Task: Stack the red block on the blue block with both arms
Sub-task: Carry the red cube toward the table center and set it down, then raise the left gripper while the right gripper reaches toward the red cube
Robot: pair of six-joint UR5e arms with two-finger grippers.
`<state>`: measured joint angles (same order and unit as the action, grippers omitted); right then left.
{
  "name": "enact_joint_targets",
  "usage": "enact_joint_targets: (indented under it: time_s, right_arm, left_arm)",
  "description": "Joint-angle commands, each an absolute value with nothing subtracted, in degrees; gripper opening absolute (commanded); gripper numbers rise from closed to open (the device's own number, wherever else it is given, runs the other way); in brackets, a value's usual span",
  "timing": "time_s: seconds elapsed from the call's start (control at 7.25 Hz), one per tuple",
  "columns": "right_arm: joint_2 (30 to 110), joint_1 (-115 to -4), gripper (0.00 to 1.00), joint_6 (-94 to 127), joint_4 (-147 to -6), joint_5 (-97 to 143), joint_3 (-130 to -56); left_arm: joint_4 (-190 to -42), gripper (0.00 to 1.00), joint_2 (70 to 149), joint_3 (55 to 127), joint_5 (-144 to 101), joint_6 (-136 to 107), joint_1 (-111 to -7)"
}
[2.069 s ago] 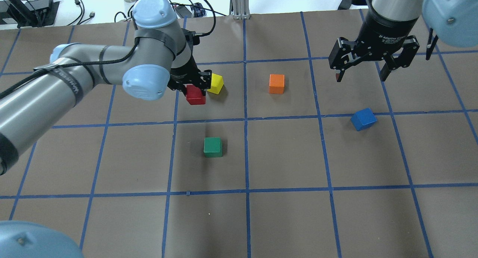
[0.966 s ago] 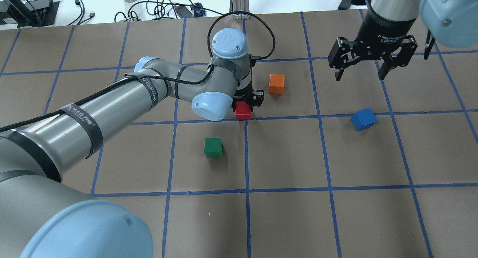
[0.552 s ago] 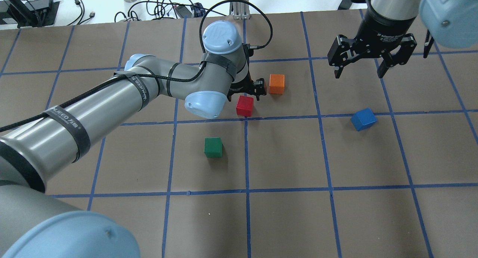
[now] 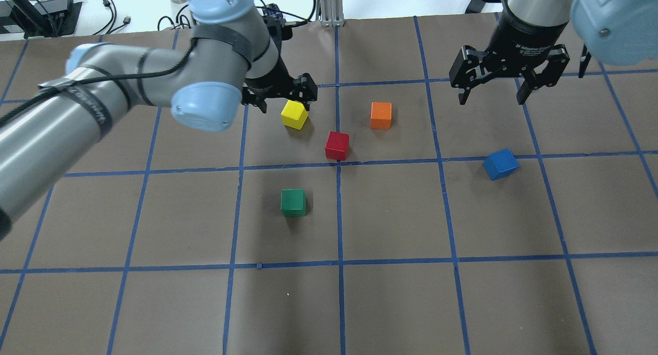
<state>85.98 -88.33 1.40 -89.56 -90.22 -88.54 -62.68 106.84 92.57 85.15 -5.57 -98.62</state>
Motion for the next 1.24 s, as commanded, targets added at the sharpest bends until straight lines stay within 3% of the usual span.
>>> enact_joint_targets:
  time_s: [0.0, 0.41, 0.69, 1.1]
  right_arm:
    - [85.08, -88.33, 1.00, 1.58, -89.82, -90.35, -87.90]
    - [79.13, -92.00, 1.00, 6.41, -100.78, -89.56, -87.98]
    - [71.41, -98.75, 1.00, 13.13, -112.62, -88.77, -87.54]
    - [64.18, -104.67, 1.00, 21.85, -115.05, -88.68, -84.56]
  left_arm:
    - [-73.25, 1.00, 98.13, 91.50, 87.80, -0.80, -92.82]
    - [-96.56, 1.00, 93.96, 80.62, 88.41, -0.70, -91.23]
    - [-95.89, 1.00, 93.96, 81.30, 89.47, 1.32, -90.00]
    - [-94.67, 1.00, 93.78, 83.40, 89.47, 0.70, -90.53]
